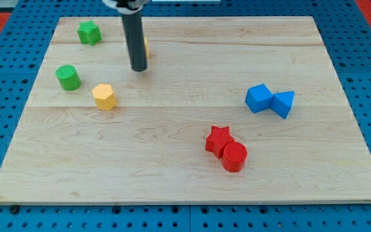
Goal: Place the yellow hexagon to the bottom of the green circle
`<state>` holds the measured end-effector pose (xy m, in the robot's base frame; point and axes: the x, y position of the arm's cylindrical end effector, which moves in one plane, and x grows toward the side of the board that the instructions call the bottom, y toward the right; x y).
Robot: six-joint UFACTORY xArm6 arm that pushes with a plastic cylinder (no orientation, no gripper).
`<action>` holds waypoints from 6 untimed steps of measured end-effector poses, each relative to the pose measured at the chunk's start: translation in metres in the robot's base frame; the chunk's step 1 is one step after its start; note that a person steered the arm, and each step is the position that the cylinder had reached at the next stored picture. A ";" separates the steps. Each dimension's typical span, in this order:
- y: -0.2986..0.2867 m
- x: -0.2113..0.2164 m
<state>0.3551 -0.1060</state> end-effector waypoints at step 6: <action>-0.039 0.083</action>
